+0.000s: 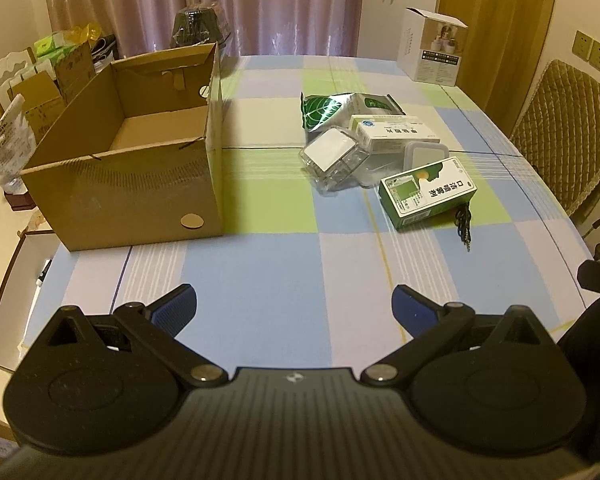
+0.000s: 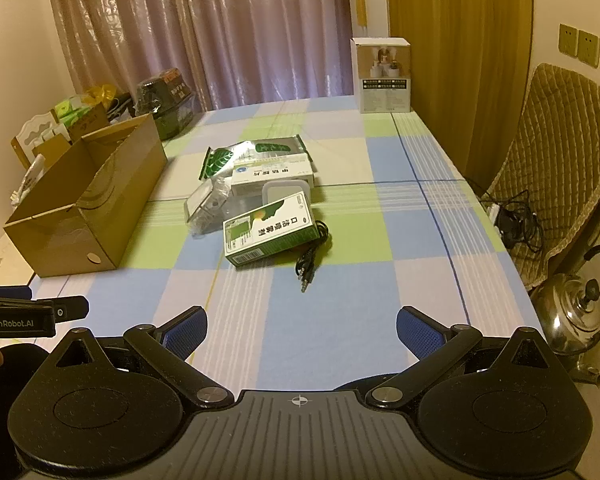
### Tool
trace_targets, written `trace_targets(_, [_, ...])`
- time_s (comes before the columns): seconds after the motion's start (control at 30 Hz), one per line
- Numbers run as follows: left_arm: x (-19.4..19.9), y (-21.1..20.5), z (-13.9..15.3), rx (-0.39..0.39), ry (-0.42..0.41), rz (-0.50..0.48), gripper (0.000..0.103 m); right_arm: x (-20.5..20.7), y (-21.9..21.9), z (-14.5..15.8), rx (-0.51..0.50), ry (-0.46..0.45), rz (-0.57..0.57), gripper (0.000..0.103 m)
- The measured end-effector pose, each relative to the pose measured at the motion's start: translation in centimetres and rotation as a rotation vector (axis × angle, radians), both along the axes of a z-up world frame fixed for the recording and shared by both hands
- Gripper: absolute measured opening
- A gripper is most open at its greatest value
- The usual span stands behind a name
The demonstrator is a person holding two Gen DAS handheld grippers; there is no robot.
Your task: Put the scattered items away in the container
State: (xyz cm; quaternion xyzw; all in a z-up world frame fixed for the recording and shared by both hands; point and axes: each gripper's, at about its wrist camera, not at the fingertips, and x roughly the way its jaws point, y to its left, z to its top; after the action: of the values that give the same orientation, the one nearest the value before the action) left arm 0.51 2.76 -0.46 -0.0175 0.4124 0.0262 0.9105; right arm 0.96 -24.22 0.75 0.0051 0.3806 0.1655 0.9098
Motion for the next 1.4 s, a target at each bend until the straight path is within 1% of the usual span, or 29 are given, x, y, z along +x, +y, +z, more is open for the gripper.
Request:
trace_targets(0.7, [0.3,-0.3,-0.2,0.003,0.012,-0.007,0.102,0.1,-0.2,-0.1,0.018,0.01,-0.011,0.103])
trace_targets(0.93, [0.4,-0.3,-0.1,-0.021,0.021,-0.028,0.102,0.4,-0.2,-0.2,0.012,0.021,-0.009,0.103])
trace_targets(1.03, [0.7,-0.6,0.1,-0.027,0.028,-0.06,0.102,0.9,-0.7,0.0,0.053,0.033,-0.003,0.103])
trace_targets(1.1, [0.9,-0.8,0.4,-0.04,0.014,-0.091,0.102,1.3,-0.9,0.4,0.075,0.03,0.0,0.103])
trace_targets(1.17, [1.3,-1.2,0.9,-0.029,-0.013,-0.137,0.102,1.6,-0.9,1.0,0.058,-0.006,-0.001,0.103])
trace_targets(1.23, [2.1,-1.9,1.3,0.003,-0.031,-0.202,0.102,1.8,-0.8,1.7,0.034,-0.069,-0.011,0.103])
trace_targets(1.3, [3.1,-2.4,1.6,0.013,-0.048,-0.261,0.102,2.2,-0.8,2.1,0.028,-0.112,0.008,0.103])
trace_targets(1.4, [4.9,-3.3,1.7,0.034,-0.066,-0.352,0.102,3.7,-0.5,2.3,-0.002,-0.092,0.031,0.103])
